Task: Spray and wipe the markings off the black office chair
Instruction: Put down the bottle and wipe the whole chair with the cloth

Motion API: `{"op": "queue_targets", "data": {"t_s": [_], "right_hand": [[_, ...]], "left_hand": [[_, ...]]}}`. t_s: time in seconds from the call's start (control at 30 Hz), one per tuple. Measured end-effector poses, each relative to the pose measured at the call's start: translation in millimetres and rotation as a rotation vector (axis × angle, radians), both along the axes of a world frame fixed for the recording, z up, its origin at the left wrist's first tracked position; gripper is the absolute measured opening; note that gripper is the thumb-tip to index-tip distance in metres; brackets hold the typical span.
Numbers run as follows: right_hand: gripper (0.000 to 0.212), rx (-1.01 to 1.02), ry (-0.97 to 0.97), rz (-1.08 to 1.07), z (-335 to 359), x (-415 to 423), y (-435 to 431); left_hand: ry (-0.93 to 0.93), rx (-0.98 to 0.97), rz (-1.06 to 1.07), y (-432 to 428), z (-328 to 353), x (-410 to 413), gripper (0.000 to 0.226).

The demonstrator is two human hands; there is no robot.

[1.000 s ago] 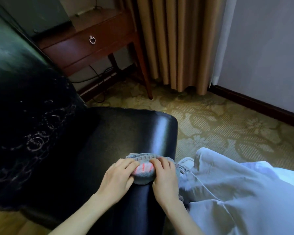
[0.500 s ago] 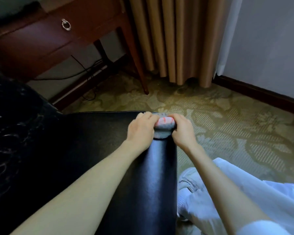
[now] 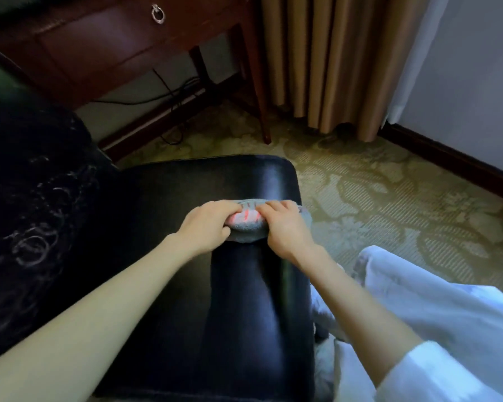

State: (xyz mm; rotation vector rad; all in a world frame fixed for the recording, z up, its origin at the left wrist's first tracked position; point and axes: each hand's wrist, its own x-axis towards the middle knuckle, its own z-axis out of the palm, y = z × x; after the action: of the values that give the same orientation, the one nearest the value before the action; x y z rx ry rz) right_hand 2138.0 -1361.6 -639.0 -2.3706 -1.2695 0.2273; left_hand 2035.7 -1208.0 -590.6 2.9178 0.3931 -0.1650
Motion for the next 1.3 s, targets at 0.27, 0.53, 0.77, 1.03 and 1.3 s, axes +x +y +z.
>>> {"op": "queue_targets", "data": {"t_s": [0.27,0.53,0.77,1.03,1.3], "right_hand": [[0.041,-0.215,-0.123,0.277,27.7,-153.9,-40.6],[0.054,-0.206,-0.084,0.272,40.7,-235.4,-79.3],[0.047,-0.154,-0.061,0.220,41.9,-217.3,-68.9],[0.044,-0.062,-0.077,0.209,27.2,-163.1,-59.1],[0.046,-0.116,-0.100,0.091,37.6,-113.0,-45.1]], "left_hand": [[0.011,-0.027,0.098,-58.3,7.8,-189.9,0.051],[-0.107,0.002,0.155,-91.2,-0.4,-275.3,0.049],[-0.142,0.049,0.255,-100.7,-4.8,-255.2,0.044],[-0.186,0.034,0.288,-109.3,-9.1,-213.1,0.043],[-0.142,0.042,0.316,-101.0,-1.5,-149.4,0.042]]}}
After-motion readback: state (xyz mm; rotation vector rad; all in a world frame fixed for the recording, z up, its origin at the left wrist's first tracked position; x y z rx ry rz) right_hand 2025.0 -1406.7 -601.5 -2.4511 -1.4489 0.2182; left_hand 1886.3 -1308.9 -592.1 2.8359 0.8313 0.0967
